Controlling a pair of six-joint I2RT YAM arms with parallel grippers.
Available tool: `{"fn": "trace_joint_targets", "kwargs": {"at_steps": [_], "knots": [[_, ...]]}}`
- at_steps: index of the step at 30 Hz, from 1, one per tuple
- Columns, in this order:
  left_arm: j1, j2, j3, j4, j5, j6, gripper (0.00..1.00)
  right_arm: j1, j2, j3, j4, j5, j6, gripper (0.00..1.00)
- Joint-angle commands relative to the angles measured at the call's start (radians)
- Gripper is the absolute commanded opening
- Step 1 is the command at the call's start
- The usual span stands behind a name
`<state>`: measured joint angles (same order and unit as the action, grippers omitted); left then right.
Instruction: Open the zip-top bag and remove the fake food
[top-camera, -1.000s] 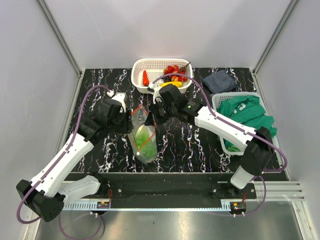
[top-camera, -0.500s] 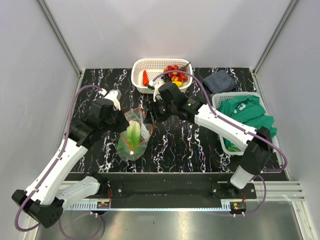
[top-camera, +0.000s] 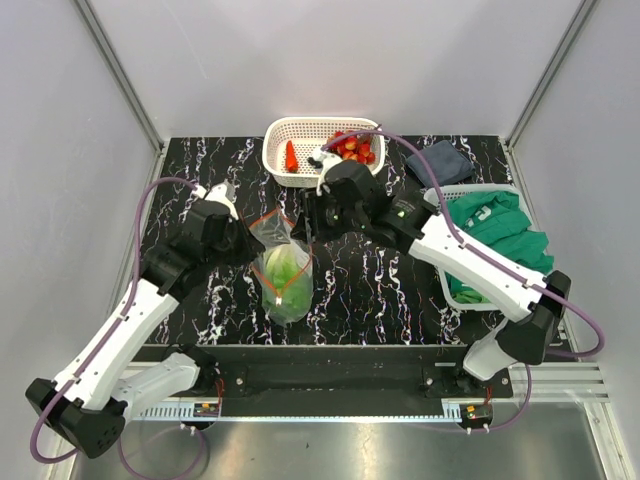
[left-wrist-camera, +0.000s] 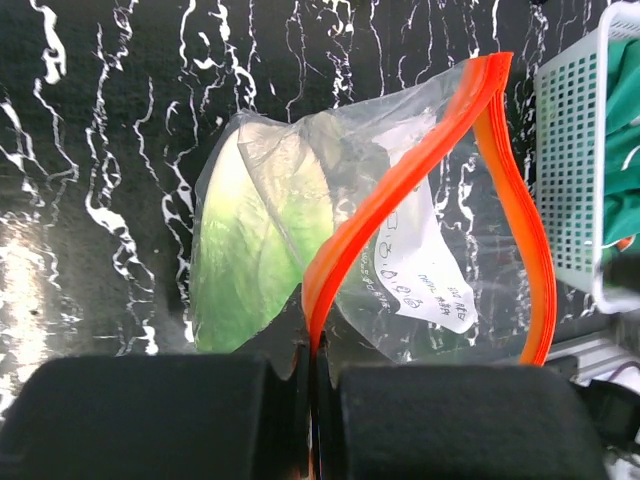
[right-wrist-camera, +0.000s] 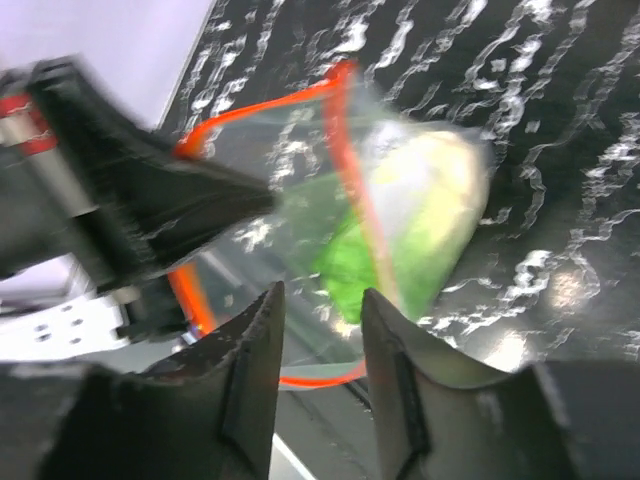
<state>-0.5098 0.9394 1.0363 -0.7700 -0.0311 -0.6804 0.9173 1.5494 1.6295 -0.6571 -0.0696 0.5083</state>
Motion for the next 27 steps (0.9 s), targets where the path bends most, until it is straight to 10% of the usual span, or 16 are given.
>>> {"fn": "trace_joint_targets", "kwargs": {"at_steps": [1, 27], "knots": [[-0.009, -0.022, -0.008, 0.115, -0.021, -0.062, 0.0, 0.06, 0.032, 0.078, 0.007, 0.007, 0.035, 0.4], [-0.119, -0.021, -0.081, 0.225, -0.064, -0.166, 0.0, 0.023, 0.331, -0.132, 0.258, 0.073, 0.15, 0.25]]}}
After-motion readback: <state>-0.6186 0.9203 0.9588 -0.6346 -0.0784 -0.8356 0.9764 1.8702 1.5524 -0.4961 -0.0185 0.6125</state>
